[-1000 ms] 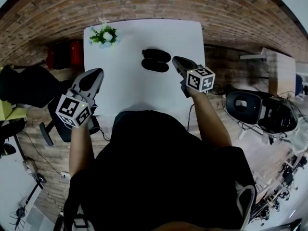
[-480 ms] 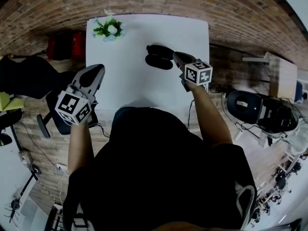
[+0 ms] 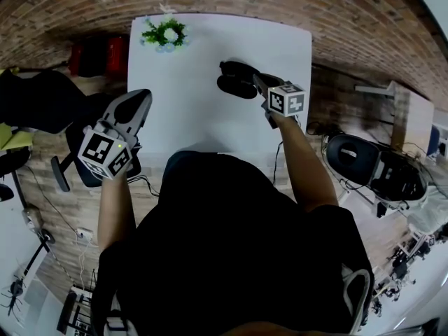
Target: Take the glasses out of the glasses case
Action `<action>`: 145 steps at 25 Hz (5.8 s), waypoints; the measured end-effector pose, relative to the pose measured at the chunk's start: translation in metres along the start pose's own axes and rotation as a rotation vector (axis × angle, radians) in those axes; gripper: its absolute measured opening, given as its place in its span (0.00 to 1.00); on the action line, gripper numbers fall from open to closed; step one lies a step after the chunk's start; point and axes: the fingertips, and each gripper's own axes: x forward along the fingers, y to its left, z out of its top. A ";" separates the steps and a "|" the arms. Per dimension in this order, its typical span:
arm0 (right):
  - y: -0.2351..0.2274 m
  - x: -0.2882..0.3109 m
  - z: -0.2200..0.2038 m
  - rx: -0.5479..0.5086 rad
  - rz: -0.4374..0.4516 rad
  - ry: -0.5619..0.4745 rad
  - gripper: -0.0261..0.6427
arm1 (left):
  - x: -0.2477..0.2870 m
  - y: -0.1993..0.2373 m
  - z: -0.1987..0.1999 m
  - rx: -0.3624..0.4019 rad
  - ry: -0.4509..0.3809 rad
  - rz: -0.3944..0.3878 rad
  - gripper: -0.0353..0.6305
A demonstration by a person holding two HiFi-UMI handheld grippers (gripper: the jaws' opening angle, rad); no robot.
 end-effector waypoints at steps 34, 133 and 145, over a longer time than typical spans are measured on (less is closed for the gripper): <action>-0.019 0.093 -0.064 -0.241 -0.014 0.329 0.11 | 0.007 0.048 -0.045 -0.110 0.072 0.046 0.08; 0.004 0.025 -0.031 -0.320 -0.056 0.229 0.08 | -0.031 0.012 -0.009 -0.029 -0.014 0.029 0.08; 0.020 -0.024 -0.011 -0.163 -0.009 0.084 0.08 | -0.044 -0.017 0.008 0.018 -0.046 0.012 0.08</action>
